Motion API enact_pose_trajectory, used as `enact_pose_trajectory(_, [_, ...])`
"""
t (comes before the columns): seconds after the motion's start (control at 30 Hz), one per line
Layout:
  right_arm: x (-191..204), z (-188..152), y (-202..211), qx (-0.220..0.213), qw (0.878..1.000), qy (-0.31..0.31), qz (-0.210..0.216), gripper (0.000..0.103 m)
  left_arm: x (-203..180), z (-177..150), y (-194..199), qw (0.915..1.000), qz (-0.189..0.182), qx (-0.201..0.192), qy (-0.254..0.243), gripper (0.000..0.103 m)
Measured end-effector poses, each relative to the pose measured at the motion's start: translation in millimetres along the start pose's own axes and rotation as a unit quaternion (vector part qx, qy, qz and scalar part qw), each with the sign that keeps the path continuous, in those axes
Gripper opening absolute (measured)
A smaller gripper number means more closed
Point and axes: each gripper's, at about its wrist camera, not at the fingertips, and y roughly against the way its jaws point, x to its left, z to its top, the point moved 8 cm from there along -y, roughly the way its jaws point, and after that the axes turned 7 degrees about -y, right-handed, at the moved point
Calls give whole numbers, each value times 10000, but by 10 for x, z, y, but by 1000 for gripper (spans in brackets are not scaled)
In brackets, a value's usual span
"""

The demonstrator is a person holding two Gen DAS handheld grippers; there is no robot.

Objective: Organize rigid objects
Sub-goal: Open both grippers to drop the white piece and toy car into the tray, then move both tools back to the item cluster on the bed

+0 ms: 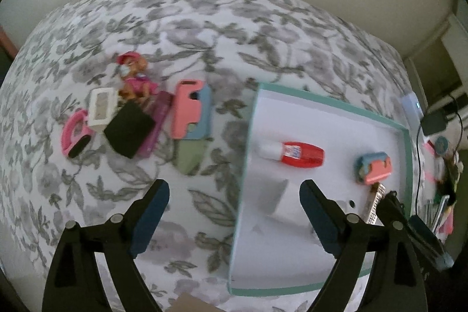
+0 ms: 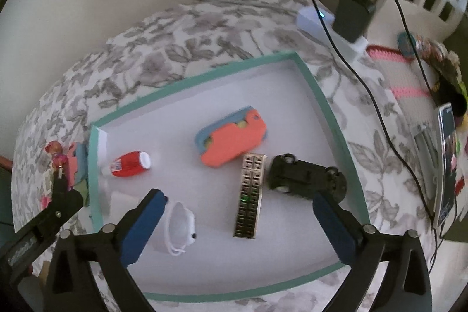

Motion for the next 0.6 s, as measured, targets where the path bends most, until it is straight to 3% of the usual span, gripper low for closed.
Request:
enact_pose_trajectory(0.3, [484,-125,65,-62,9982,482,365,103,466,77,122,9988,338,-151,313,91])
enact_pose_trajectory(0.6, [1112,-356,121,16,9907,987,933,103,1263,69,294,9917,840,-300,921,95])
